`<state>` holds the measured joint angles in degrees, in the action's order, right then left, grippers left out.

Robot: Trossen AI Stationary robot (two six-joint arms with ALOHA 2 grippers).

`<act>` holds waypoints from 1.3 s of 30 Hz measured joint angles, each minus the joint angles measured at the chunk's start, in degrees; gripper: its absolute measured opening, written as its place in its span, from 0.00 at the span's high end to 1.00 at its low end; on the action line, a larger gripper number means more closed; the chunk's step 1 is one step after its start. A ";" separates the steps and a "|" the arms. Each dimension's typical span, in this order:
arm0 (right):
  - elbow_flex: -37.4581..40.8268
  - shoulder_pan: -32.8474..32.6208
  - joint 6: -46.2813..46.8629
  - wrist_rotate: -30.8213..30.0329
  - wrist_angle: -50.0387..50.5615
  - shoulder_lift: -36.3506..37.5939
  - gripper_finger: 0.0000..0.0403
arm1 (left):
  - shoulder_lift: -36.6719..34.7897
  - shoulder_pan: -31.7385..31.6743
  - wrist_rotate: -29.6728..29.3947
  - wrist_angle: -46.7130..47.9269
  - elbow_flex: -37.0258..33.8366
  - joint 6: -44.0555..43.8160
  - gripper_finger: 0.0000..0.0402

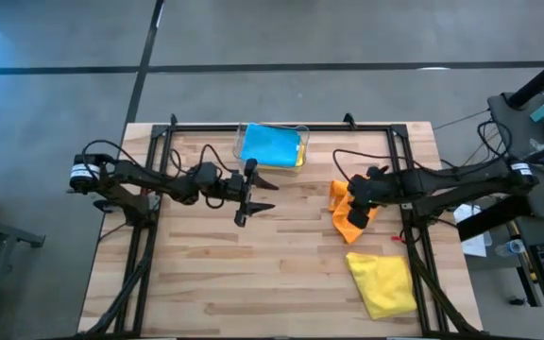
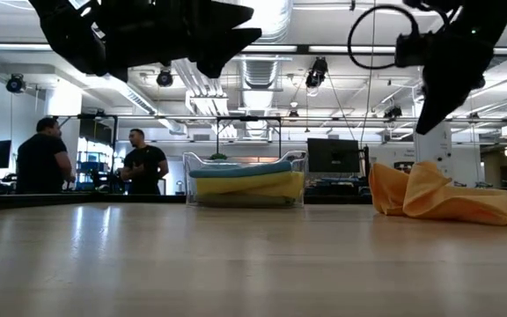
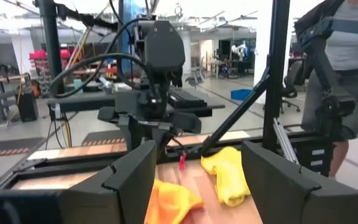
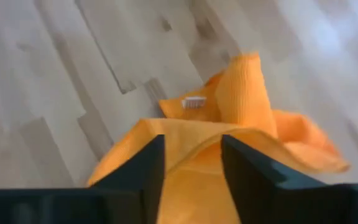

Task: Fold microfiber towels
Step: Fold the orange microfiber cloth

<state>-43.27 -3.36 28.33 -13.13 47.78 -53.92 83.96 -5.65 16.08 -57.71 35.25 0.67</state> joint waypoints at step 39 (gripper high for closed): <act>2.95 1.69 10.04 6.50 -10.07 -7.43 0.98 | 0.00 1.17 0.13 0.19 0.35 -0.30 0.45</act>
<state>-40.32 -1.67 38.37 -6.63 37.71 -61.34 83.96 -4.48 16.21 -57.52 35.59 0.36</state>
